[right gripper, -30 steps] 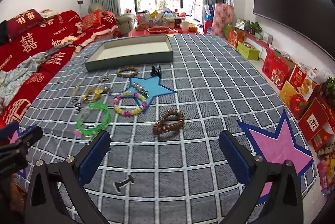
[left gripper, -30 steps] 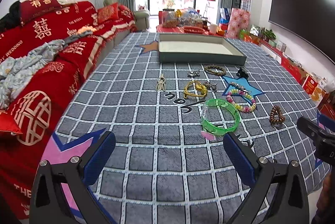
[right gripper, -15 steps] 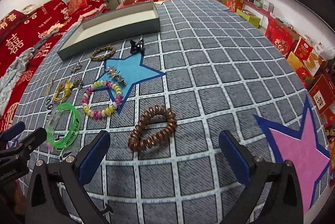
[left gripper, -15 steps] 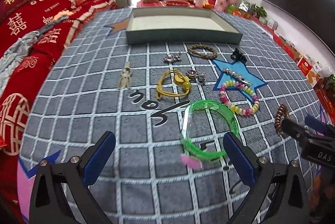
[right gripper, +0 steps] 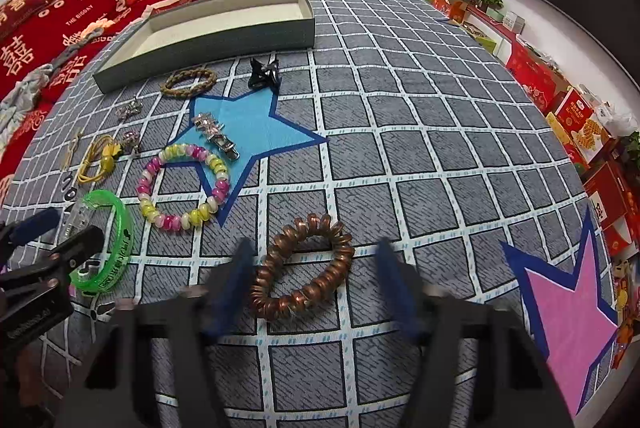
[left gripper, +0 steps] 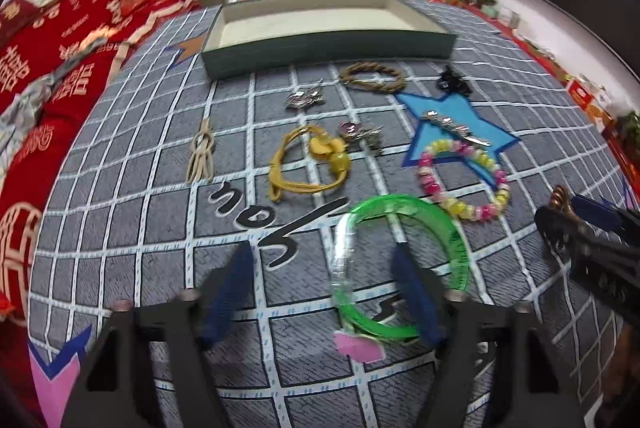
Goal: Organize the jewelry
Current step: 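Grasp the green bangle with the left tool while the right tool grasps the brown bead coil, then carry the green bangle into the tray with the left tool while the right tool releases the brown coil there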
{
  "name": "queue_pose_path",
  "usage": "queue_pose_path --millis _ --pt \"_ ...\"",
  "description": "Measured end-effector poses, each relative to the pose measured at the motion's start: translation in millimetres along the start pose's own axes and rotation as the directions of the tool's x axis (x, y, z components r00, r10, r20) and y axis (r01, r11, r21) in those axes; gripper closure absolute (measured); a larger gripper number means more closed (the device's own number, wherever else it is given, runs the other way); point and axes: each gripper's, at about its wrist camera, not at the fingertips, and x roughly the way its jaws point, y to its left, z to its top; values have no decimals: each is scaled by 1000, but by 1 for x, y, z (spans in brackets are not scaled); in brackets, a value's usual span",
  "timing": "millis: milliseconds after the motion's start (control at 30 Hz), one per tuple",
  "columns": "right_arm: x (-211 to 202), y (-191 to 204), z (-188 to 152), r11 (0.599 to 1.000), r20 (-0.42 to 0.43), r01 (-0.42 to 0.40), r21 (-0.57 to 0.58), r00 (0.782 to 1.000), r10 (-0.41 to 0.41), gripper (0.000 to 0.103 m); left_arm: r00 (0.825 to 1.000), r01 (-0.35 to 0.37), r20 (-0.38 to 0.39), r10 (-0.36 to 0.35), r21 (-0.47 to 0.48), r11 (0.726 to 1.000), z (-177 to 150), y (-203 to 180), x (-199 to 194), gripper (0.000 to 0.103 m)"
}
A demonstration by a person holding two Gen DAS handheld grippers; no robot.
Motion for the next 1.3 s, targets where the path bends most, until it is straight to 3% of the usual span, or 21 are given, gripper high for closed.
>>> queue_pose_path --millis 33,100,167,333,500,667,900,1133,1300 --pt "-1 -1 1 1000 -2 -4 3 1000 4 63 1000 6 3 -6 10 1000 -1 -2 -2 38" --pt "-2 -4 1 1000 -3 -12 13 1000 12 76 1000 19 11 -20 30 999 -1 -5 -5 71" --pt "-4 -8 2 999 0 -31 31 1000 31 80 999 40 8 -40 32 999 -1 -4 -5 79" --pt "-4 -31 7 980 4 -147 137 989 148 80 995 102 3 -102 -21 995 4 9 -7 79" --pt "-9 -46 26 956 16 -212 201 977 213 80 991 132 37 -130 -45 990 17 20 -23 79" --pt "-16 -42 59 948 40 -258 187 966 255 80 986 144 91 -140 -37 989 48 34 -42 79" --pt "-9 -9 129 953 57 -290 81 956 287 80 980 157 136 -148 -60 986 103 56 -46 79" --pt "23 22 205 945 37 -326 25 945 325 80 986 93 144 -81 -76 993 169 73 -9 79" --pt "60 37 246 952 26 -307 9 951 307 80 993 48 114 -38 -87 995 207 83 38 79"
